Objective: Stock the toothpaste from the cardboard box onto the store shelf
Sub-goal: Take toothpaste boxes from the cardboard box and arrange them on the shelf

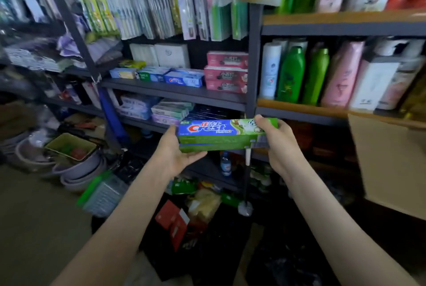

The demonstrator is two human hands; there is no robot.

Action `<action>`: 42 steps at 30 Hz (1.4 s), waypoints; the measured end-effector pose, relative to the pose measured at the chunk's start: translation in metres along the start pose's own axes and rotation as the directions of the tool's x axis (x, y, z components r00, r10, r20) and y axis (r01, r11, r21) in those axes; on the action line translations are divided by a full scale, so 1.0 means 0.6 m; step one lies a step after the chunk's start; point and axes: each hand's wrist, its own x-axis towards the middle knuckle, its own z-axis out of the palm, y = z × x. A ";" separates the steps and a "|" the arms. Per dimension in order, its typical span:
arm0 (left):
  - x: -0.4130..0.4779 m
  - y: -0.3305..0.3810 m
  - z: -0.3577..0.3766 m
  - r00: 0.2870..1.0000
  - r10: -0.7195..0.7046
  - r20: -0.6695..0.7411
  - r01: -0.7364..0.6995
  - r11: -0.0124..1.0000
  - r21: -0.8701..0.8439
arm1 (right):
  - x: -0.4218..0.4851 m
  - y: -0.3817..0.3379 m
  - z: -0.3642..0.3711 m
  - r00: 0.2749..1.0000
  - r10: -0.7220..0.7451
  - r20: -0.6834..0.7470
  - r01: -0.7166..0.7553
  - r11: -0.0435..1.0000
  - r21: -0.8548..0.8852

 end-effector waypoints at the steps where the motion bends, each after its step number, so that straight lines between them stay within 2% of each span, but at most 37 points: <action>1: 0.015 0.009 -0.018 1.000 0.001 -0.012 -0.001 1.000 0.028 | 0.010 0.011 0.020 1.000 0.015 0.001 -0.015 1.000 -0.008; 5: 0.076 0.041 -0.073 0.998 0.046 -0.039 -0.042 0.993 0.111 | 0.068 0.045 0.088 0.996 0.091 -0.006 -0.091 0.992 -0.086; 7: 0.110 0.062 -0.090 0.996 0.073 -0.058 -0.066 0.990 0.122 | 0.102 0.060 0.119 0.995 0.099 -0.021 -0.102 0.977 -0.187; 11: 0.188 0.108 -0.128 0.988 0.107 -0.114 -0.095 0.990 0.108 | 0.177 0.083 0.190 0.998 0.057 -0.021 -0.061 0.921 -0.384; 14: 0.250 0.142 -0.159 0.977 0.118 -0.178 -0.106 0.992 0.074 | 0.244 0.102 0.236 1.000 -0.006 -0.011 0.001 0.900 -0.437; 18: 0.328 0.211 -0.204 0.957 0.116 -0.266 -0.119 0.993 0.005 | 0.333 0.119 0.306 0.998 0.016 0.062 0.000 0.969 -0.249; 23: 0.415 0.288 -0.301 0.898 0.164 -0.407 -0.203 0.978 -0.054 | 0.421 0.140 0.402 1.000 0.002 0.018 -0.001 0.998 -0.063; 30: 0.561 0.396 -0.448 0.834 0.176 -0.524 -0.267 0.958 -0.104 | 0.536 0.191 0.543 0.994 -0.076 -0.073 0.073 0.996 -0.047; 34: 0.670 0.463 -0.515 0.842 0.196 -0.502 -0.271 0.959 -0.079 | 0.592 0.230 0.606 0.975 -0.132 -0.181 0.106 0.984 -0.143; 36: 0.718 0.498 -0.535 0.868 0.199 -0.455 -0.251 0.966 -0.055 | 0.609 0.248 0.635 0.963 -0.151 -0.225 0.107 0.974 -0.197; 42: 0.830 0.553 -0.550 0.946 0.172 -0.275 -0.168 0.985 0.039 | 0.623 0.280 0.729 0.950 -0.225 -0.217 0.147 0.934 -0.326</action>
